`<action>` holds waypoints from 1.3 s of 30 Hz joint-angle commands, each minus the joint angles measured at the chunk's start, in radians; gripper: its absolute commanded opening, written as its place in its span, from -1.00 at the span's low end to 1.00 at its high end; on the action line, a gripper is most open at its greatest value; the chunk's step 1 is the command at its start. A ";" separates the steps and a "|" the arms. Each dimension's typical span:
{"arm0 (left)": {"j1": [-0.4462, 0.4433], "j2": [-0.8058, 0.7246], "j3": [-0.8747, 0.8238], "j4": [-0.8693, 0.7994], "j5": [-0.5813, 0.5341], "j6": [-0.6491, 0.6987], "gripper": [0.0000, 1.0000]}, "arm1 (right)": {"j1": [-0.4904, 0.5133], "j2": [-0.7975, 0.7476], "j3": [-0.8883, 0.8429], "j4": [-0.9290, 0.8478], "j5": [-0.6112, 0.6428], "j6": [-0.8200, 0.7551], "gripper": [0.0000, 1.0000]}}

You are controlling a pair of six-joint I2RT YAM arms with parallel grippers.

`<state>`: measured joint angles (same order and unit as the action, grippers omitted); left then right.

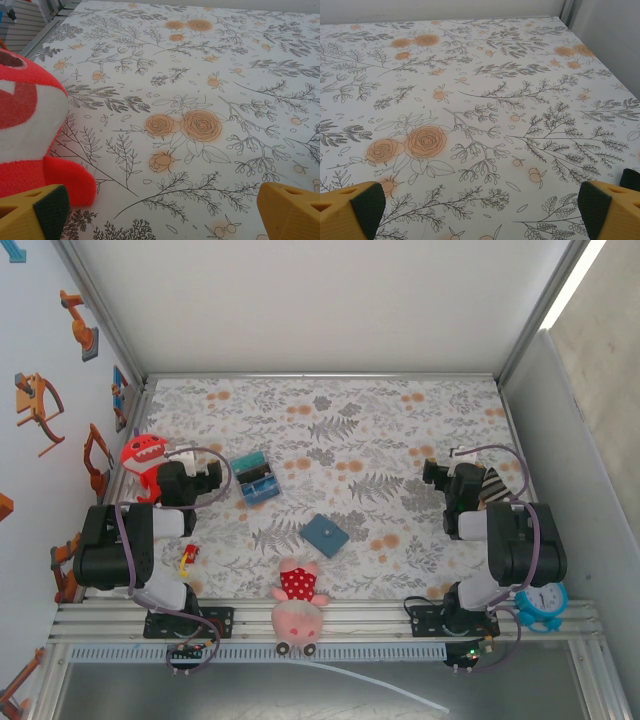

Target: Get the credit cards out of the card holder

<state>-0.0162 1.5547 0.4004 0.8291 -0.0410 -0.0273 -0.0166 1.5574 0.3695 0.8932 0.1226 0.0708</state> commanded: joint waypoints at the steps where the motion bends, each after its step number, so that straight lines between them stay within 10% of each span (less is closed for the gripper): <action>1: 0.001 -0.015 0.013 -0.005 0.003 -0.011 0.94 | -0.008 -0.013 0.004 0.003 -0.004 0.006 0.99; 23: -0.094 -0.393 0.136 -0.526 -0.152 -0.164 0.94 | -0.007 -0.226 0.007 -0.170 0.033 0.016 0.99; 39: -0.319 -0.741 0.036 -0.886 -0.301 -0.553 0.94 | 0.096 -0.399 0.258 -0.788 0.054 0.165 0.99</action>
<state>-0.2928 0.8356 0.4622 0.0345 -0.2897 -0.4831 0.0261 1.1824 0.5667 0.2859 0.1516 0.1997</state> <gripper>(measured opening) 0.970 0.993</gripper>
